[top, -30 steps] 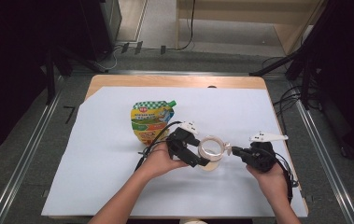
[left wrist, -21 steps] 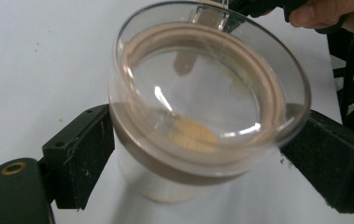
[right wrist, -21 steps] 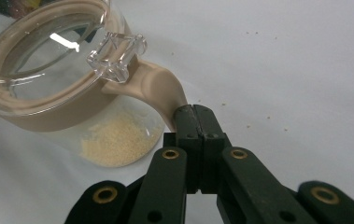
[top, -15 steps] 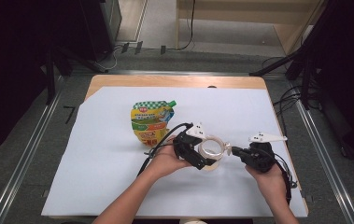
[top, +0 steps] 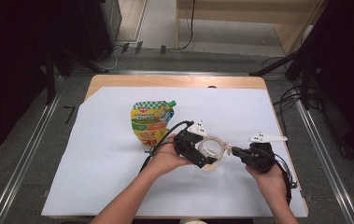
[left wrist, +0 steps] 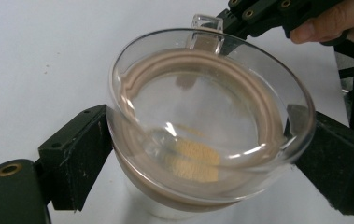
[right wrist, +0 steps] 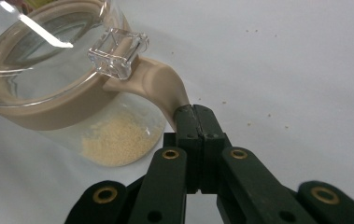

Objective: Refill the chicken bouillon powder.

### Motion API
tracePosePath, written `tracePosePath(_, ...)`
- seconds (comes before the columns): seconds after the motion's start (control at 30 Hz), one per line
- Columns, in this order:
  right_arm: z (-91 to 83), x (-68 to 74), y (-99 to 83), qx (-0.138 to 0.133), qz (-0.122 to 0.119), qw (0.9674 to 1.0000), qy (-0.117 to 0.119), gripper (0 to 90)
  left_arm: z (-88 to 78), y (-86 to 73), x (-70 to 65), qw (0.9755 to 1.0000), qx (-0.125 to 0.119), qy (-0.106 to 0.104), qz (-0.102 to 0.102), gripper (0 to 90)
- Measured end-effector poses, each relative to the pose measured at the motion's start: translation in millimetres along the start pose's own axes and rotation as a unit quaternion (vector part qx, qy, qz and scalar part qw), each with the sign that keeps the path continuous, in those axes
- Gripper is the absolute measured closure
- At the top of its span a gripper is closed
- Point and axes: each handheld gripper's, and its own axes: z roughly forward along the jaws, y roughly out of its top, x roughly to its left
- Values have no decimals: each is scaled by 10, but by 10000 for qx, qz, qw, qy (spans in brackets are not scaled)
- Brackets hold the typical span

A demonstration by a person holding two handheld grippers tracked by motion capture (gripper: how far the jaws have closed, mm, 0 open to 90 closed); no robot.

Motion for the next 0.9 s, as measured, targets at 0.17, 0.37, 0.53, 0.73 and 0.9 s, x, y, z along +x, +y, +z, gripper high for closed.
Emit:
tracePosePath(0.17,-2,3,-3,-6,-7,10000,12,900,-24,50,-17,10000,-16,22,82,89)
tracePosePath(0.37,-14,8,-5,-23,-37,10000,37,900,-60,129,-35,9999,-30,24,168,90)
tracePosePath(0.53,-15,8,-6,-20,-28,10000,37,900,-85,231,-45,9997,-74,-107,219,130)
tracePosePath(0.73,-31,15,-6,-80,-39,10000,39,900,-83,345,-39,9996,-23,-231,174,132)
tracePosePath(0.9,-33,9,-7,-71,-27,10000,65,900,-61,423,-49,9996,18,-242,163,142)
